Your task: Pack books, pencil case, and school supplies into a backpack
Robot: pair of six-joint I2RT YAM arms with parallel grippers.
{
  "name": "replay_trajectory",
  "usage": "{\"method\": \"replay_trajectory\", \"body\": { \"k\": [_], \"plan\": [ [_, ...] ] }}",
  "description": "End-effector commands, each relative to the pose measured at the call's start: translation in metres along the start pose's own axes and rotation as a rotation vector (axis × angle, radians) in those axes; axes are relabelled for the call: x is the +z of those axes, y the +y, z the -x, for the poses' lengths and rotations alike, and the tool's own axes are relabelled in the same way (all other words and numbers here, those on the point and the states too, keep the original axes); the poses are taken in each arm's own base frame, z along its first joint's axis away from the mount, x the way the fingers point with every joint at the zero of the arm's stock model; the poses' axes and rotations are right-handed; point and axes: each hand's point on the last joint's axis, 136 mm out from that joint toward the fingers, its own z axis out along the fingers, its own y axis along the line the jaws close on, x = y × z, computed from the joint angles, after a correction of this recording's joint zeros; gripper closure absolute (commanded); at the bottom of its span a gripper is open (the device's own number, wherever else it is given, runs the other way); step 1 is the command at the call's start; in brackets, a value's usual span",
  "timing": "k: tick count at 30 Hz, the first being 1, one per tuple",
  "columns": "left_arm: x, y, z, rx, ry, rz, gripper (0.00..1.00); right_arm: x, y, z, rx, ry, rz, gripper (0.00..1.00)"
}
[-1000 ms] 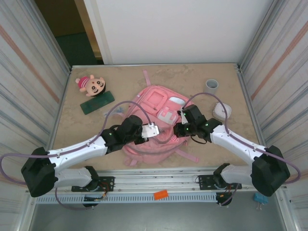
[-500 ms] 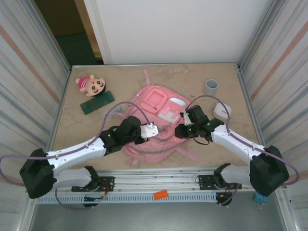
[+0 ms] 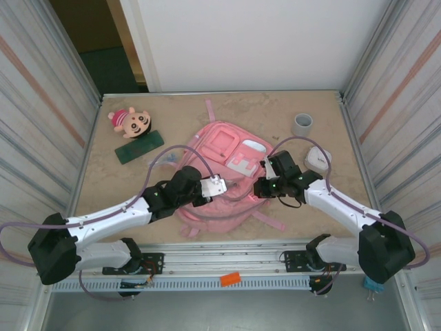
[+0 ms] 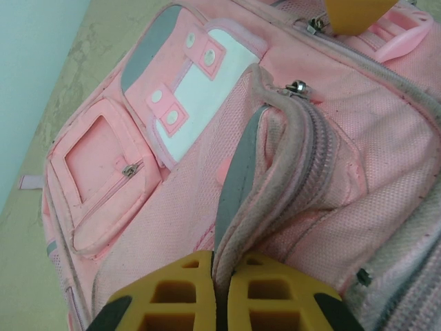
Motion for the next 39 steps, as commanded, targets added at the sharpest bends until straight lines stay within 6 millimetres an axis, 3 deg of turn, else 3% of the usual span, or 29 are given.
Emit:
{"method": "replay_trajectory", "body": {
  "k": [1, 7, 10, 15, 19, 25, 27, 30, 39],
  "plan": [
    [-0.006, 0.044, 0.012, -0.118, -0.023, 0.182, 0.98, -0.018, 0.018, 0.001, -0.020, -0.020, 0.057, 0.96],
    [-0.008, 0.063, 0.018, -0.247, -0.035, 0.266, 0.98, -0.038, 0.085, 0.007, -0.161, -0.048, 0.222, 0.97],
    [-0.006, 0.068, 0.022, -0.286, -0.039, 0.277, 0.98, -0.033, 0.100, 0.002, -0.205, -0.008, 0.235, 0.97],
    [-0.006, 0.074, 0.025, -0.326, -0.055, 0.303, 0.98, -0.022, 0.103, -0.005, -0.212, 0.056, 0.236, 0.98],
    [-0.009, 0.078, 0.024, -0.346, -0.066, 0.329, 0.98, -0.027, 0.108, -0.008, -0.232, 0.048, 0.271, 0.98],
    [-0.020, 0.080, 0.009, -0.381, -0.059, 0.338, 0.98, -0.036, 0.053, -0.007, -0.081, -0.002, 0.178, 0.98],
    [-0.023, 0.081, 0.004, -0.397, -0.060, 0.339, 0.98, -0.040, 0.044, -0.007, -0.046, -0.016, 0.180, 0.99],
    [-0.023, 0.080, 0.000, -0.424, -0.062, 0.340, 0.99, -0.045, 0.058, -0.008, -0.090, -0.020, 0.235, 0.99],
    [-0.005, 0.076, 0.018, -0.512, -0.102, 0.273, 1.00, -0.042, 0.123, -0.009, -0.267, 0.010, 0.363, 1.00]
  ]
}}
